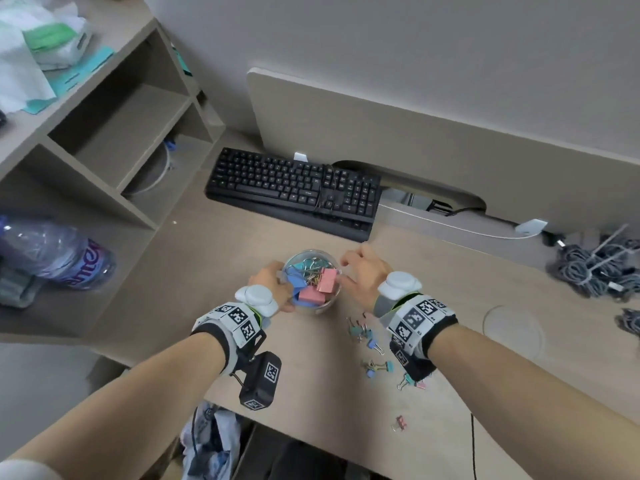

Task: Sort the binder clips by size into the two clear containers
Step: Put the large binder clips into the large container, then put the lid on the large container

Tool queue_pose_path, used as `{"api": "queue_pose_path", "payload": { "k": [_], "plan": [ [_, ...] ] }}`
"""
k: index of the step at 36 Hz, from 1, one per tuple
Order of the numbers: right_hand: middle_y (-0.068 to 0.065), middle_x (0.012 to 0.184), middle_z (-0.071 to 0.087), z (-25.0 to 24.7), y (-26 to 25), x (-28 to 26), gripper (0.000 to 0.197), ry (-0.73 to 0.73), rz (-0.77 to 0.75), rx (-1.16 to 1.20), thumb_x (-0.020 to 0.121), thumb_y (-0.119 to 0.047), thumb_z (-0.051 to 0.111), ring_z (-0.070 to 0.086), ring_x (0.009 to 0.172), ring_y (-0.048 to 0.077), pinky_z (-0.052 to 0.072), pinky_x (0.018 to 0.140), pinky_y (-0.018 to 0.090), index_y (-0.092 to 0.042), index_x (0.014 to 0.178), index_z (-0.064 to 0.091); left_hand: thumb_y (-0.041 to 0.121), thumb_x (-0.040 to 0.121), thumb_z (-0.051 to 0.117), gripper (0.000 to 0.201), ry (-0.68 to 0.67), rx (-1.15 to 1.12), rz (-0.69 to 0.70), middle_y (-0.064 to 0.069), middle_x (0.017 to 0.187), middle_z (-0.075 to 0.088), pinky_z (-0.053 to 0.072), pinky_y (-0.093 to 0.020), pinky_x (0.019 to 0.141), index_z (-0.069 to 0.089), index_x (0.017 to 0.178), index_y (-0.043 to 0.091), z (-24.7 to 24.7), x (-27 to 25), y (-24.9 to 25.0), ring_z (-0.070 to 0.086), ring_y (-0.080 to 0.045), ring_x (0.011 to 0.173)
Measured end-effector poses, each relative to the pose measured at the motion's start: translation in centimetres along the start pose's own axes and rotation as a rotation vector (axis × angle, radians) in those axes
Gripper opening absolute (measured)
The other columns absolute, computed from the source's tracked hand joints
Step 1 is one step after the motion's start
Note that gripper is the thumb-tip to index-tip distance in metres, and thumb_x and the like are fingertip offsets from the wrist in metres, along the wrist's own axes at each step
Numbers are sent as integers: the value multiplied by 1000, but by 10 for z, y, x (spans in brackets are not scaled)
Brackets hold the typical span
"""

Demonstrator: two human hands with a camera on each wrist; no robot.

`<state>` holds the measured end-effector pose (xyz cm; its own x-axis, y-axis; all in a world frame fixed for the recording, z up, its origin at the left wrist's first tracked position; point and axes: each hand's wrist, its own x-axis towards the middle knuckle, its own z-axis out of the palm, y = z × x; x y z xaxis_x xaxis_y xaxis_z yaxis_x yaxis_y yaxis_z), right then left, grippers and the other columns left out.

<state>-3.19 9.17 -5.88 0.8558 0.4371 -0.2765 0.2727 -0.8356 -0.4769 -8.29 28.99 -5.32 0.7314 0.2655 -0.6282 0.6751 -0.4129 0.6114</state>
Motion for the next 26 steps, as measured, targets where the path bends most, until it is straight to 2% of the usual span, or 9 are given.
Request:
{"api": "queue_pose_path", "payload": {
  "k": [2, 5, 7, 9, 11, 14, 18, 21, 26],
  "plan": [
    [4, 116, 44, -17, 40, -18, 29, 46, 74, -16, 92, -34, 55, 57, 88, 28, 47, 76, 32, -14, 114, 55, -12, 87, 48, 30, -58, -42, -5, -6, 81, 54, 50, -22, 42, 51, 96, 16, 21, -4, 17, 55, -23, 63],
    [5, 119, 46, -30, 91, -38, 35, 51, 196, -68, 91, -36, 57, 57, 91, 28, 44, 76, 30, -14, 117, 54, -17, 90, 36, 32, -102, -149, 0, -11, 86, 47, 51, -39, 64, 48, 91, 13, 41, -5, 31, 50, -28, 74],
    [8, 123, 47, -35, 123, -53, 41, 29, 285, -84, 89, -35, 60, 55, 101, 30, 44, 83, 33, -13, 123, 53, -16, 89, 36, 32, -107, -145, 6, -11, 89, 46, 53, -53, 73, 47, 90, 13, 54, -8, 39, 51, -31, 78],
    [10, 127, 46, -41, 158, -76, 48, 17, 382, -116, 86, -37, 63, 49, 111, 32, 44, 90, 38, -14, 126, 51, -14, 90, 40, 30, -124, -137, 28, -12, 90, 52, 54, -58, 80, 48, 92, 14, 74, -17, 51, 59, -37, 82],
    [7, 132, 43, -42, 187, -96, 56, -27, 447, -187, 82, -46, 63, 44, 119, 31, 44, 93, 42, -20, 128, 47, -11, 92, 46, 27, -130, -126, 43, -12, 94, 59, 59, -54, 73, 49, 106, 11, 91, -28, 63, 67, -46, 86],
    [2, 140, 34, -39, 216, -117, 71, -84, 523, -299, 72, -61, 65, 35, 127, 30, 40, 97, 45, -30, 130, 38, -11, 91, 48, 29, -120, -84, 78, -15, 98, 62, 60, -47, 60, 50, 110, 10, 114, -38, 74, 68, -45, 80],
    [0, 135, 30, -24, 242, -128, 90, -49, 547, -369, 57, -73, 67, 33, 124, 35, 38, 96, 50, -31, 128, 30, -3, 88, 55, 24, -129, -1, 123, -19, 98, 67, 58, -56, 76, 57, 89, 21, 140, -45, 81, 70, -44, 79],
    [0, 136, 27, -17, 259, -135, 92, -69, 560, -357, 56, -71, 70, 30, 127, 37, 36, 96, 55, -32, 125, 24, 6, 84, 63, 23, -125, 91, 123, -13, 99, 70, 59, -51, 78, 57, 79, 28, 162, -42, 85, 72, -38, 80],
    [-1, 136, 28, -7, 286, -145, 81, -90, 540, -275, 68, -54, 73, 32, 122, 35, 43, 91, 50, -33, 131, 27, 3, 89, 58, 24, -133, 42, 70, -12, 101, 66, 59, -53, 77, 54, 98, 24, 203, -40, 98, 70, -40, 84]
  ]
}}
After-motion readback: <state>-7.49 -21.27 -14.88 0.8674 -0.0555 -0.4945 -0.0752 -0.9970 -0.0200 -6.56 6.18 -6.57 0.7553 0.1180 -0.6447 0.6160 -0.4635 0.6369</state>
